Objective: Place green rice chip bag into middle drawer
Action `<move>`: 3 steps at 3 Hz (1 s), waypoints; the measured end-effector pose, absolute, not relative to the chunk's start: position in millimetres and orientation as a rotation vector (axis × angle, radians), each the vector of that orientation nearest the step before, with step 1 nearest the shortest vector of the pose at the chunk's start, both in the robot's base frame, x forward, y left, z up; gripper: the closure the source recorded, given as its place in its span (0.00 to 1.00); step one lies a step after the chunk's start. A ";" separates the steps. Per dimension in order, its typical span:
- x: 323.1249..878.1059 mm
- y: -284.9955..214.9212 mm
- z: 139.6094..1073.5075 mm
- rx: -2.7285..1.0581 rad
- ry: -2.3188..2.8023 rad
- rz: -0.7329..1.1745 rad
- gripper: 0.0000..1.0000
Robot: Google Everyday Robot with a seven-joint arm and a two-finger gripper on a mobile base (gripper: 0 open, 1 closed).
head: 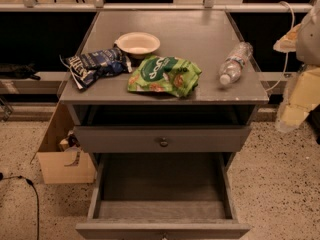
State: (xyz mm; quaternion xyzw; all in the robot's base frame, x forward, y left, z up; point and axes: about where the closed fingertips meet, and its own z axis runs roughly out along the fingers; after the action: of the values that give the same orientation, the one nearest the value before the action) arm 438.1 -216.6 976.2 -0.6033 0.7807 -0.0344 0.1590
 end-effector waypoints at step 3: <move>441.9 -213.6 978.7 -1.708 2.206 -0.030 0.00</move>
Offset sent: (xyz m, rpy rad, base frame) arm -0.0032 -0.0006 -0.0033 0.0320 0.0166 0.0110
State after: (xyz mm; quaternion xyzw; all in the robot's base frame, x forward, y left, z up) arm 441.9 -213.6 978.7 -0.6026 0.7785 -0.0107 0.1750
